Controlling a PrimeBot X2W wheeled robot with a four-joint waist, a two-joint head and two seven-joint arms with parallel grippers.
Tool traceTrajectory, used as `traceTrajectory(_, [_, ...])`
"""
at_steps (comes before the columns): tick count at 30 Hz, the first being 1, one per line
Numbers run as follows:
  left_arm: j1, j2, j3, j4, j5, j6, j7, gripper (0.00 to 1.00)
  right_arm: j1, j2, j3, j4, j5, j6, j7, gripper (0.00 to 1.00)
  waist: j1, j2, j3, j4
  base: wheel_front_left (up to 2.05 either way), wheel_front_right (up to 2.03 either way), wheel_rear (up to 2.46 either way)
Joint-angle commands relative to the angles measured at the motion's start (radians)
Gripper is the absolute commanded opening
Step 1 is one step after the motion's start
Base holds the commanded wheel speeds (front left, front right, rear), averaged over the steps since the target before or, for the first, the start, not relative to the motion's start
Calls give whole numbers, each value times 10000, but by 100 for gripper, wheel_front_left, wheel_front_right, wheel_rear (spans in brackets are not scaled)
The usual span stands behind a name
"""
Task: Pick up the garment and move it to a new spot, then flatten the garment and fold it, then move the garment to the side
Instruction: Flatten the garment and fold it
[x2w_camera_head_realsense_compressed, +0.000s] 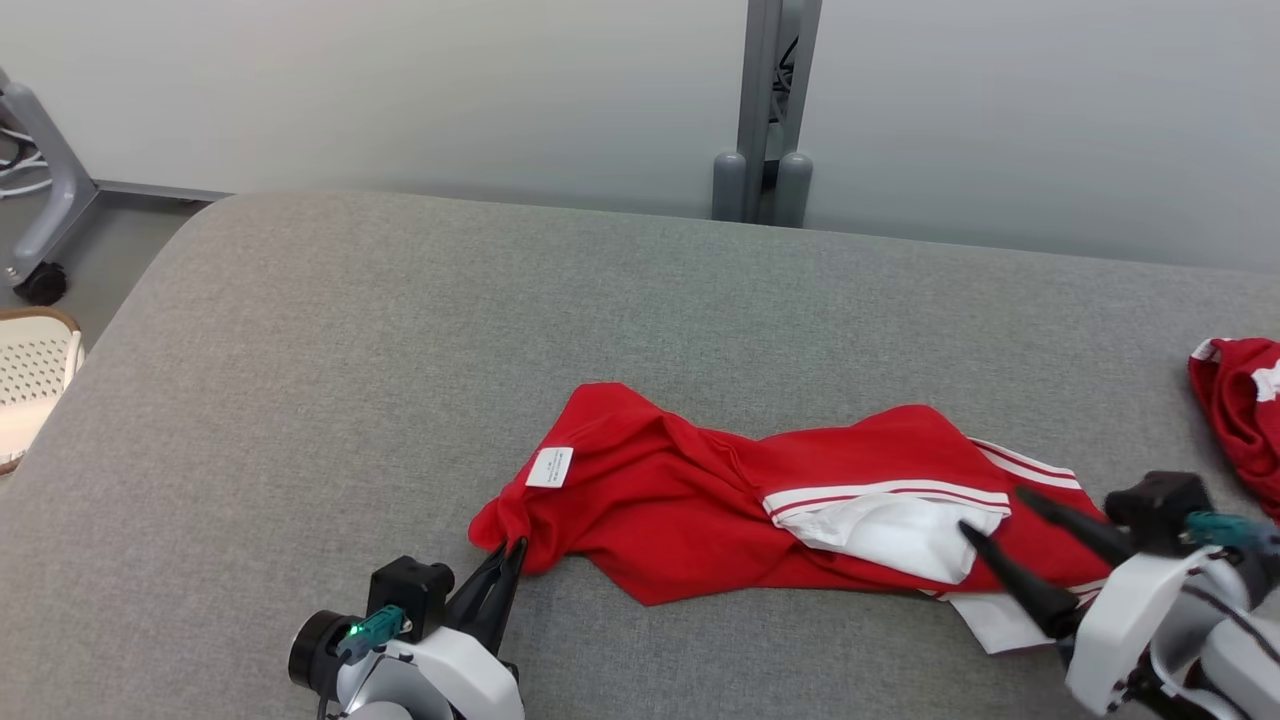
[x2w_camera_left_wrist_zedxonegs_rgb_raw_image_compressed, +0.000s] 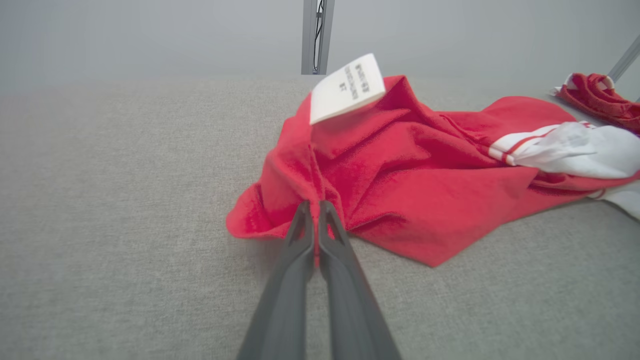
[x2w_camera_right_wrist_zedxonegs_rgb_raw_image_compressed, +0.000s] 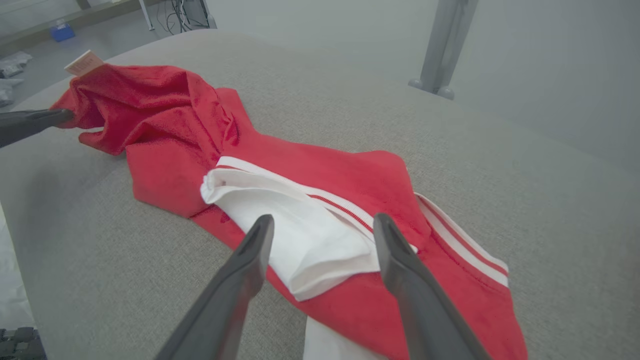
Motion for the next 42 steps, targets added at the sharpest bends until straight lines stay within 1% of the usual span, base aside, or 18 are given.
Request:
traceTrajectory(1, [33, 85, 54, -33, 19, -11, -45, 0, 212, 84, -474, 290, -159, -1, -232, 100, 0, 0, -39, -54, 0, 0, 0])
traceTrajectory(5, [121, 87, 104, -88, 75, -12, -47, 0, 789, 880, -2036, 1188, -736, 1, -691, 100, 0, 0, -108, -162, 0, 0, 0])
traceTrajectory(8, [150, 80, 92, -120, 92, -12, -47, 0, 1139, 1550, -2914, 1678, -1326, 1, -837, 100, 0, 0, -121, -228, 0, 0, 0])
traceTrajectory(12, [148, 70, 65, -153, 95, -12, -47, 0, 1527, 2342, -3658, 2048, -1914, 1, -846, 100, 0, 0, -109, -290, 0, 0, 0])
traceTrajectory(16, [153, 62, 36, -175, 86, -13, -47, 0, 1743, 2803, -4089, 2057, -2319, 1, -726, 100, 0, 0, -74, -331, 0, 0, 0])
traceTrajectory(23, [90, 61, -22, -156, 65, -13, -47, 0, 1927, 3088, -4416, 1616, -2626, 1, -400, 100, 0, 0, -12, -307, 0, 0, 0])
traceTrajectory(30, [-2, 32, -129, -162, -1, -13, -47, 0, 2141, 3213, -4558, 890, -1744, 1, 579, 100, 0, 0, 120, -193, 0, 0, 0])
traceTrajectory(35, [-59, 16, -176, -160, -28, -13, -47, 0, 2212, 3175, -4787, 905, -1397, 1, 1220, 100, 0, 0, 235, -56, 0, 0, 0])
traceTrajectory(42, [-169, 3, -165, -175, 9, -13, -47, 0, 2258, 3194, -5056, 641, -1164, 1, 1551, 100, 0, 0, 407, 68, 0, 0, 0])
